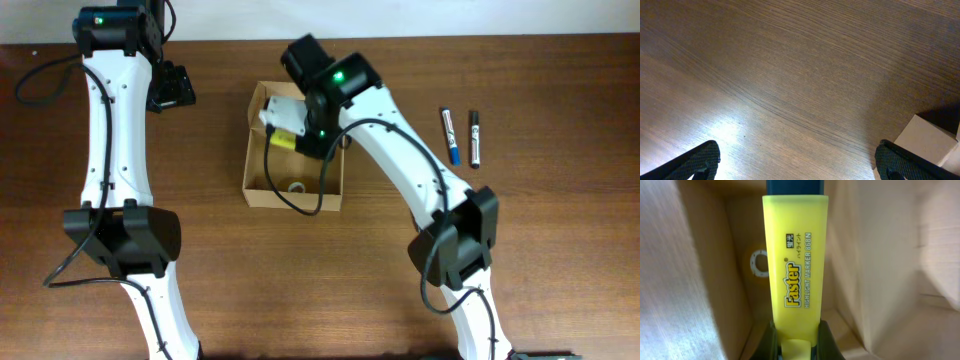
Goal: Pack container
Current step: 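Place the highlighter into the box with the right gripper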
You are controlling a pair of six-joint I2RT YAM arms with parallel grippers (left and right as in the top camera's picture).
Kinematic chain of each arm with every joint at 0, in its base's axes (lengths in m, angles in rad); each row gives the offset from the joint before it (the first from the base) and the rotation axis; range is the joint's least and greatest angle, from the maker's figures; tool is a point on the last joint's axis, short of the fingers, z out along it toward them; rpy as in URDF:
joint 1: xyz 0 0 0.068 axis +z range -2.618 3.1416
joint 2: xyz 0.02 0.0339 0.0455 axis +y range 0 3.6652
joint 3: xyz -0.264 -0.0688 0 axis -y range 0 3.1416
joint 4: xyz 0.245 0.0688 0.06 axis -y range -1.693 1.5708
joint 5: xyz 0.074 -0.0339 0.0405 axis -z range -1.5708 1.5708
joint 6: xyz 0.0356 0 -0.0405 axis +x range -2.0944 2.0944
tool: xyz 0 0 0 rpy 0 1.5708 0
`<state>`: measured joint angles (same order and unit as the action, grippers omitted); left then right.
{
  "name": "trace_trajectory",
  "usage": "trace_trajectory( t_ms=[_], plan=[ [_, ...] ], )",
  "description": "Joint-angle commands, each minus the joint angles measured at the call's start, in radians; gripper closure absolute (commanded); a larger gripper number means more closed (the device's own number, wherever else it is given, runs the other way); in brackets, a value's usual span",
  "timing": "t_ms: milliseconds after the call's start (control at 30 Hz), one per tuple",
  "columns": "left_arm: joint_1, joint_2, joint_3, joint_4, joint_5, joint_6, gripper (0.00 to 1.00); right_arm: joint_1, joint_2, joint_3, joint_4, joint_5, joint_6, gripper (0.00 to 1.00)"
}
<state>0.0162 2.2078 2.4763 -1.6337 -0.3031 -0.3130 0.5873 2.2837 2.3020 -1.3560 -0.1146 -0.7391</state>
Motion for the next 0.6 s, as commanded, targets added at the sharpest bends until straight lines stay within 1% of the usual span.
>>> trace_trajectory(
  t_ms=[0, 200, 400, 433, 500, 533, 567],
  plan=[
    [0.0, -0.003, -0.005, 0.002, 0.0, 0.005, 0.0, 0.002, 0.02, -0.095, 0.036, -0.01, -0.05, 0.96],
    [0.0, -0.003, -0.005, 0.002, 0.0, 0.005, 0.0, 0.002, 0.021, -0.223, 0.093, -0.057, -0.05, 0.96],
    [0.0, -0.003, -0.005, 0.002, 0.0, 0.005, 0.0, 0.002, 0.031, -0.27, 0.117, -0.085, -0.026, 0.96],
    [0.0, -0.003, -0.005, 0.002, 0.0, 0.005, 0.0, 0.002, 0.031, -0.27, 0.118, -0.085, -0.018, 0.91],
    [0.0, -0.003, -0.005, 0.002, 0.0, 0.005, 0.0, 0.002, 0.031, -0.269, 0.127, -0.085, 0.002, 0.7],
    [0.0, -0.003, -0.005, 0.002, 0.0, 0.005, 0.0, 0.002, 0.03, -0.264, 0.128, -0.084, 0.017, 0.63],
    [0.0, -0.003, -0.005, 0.002, 0.0, 0.005, 0.0, 0.002, 0.029, -0.253, 0.125, -0.084, 0.031, 0.62]
  ],
)
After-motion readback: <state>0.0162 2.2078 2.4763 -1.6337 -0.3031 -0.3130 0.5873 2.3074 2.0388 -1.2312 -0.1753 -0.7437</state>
